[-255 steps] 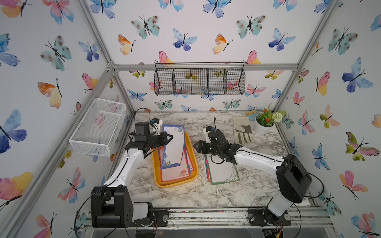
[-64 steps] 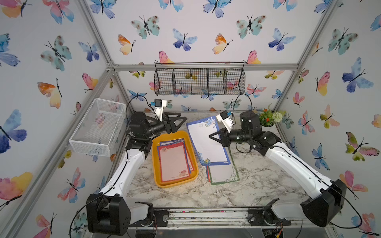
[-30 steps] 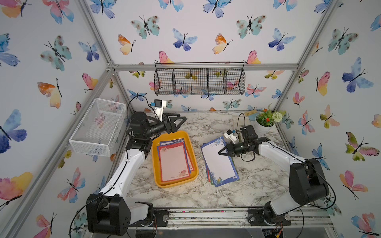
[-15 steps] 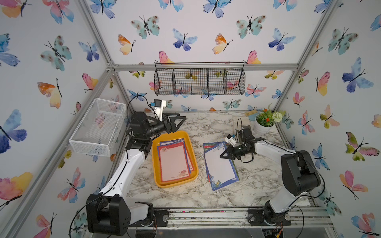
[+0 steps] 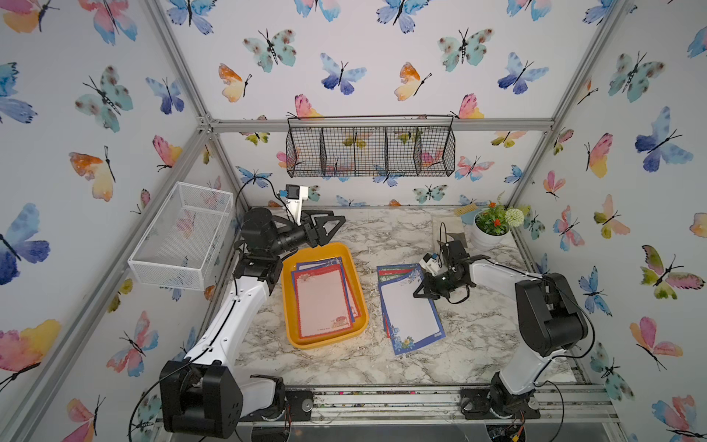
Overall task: Take out the stationery paper from the storage box
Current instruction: Place the stationery paper at the center of the board.
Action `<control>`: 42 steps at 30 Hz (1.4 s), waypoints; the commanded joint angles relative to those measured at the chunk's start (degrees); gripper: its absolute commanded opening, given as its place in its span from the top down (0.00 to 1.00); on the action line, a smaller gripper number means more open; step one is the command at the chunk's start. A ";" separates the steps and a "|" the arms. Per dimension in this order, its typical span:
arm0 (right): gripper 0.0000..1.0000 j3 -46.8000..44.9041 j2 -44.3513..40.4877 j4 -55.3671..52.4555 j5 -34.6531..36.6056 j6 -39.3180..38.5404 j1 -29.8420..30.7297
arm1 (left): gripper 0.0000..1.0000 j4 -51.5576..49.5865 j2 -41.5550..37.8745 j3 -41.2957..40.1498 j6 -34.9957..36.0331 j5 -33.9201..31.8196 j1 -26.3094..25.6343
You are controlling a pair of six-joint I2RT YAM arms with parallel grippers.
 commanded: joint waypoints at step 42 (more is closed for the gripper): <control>0.39 5.45 -7.65 -9.89 37.12 0.83 -0.35 | 0.22 -5.50 -0.64 3.25 2.88 -4.92 0.47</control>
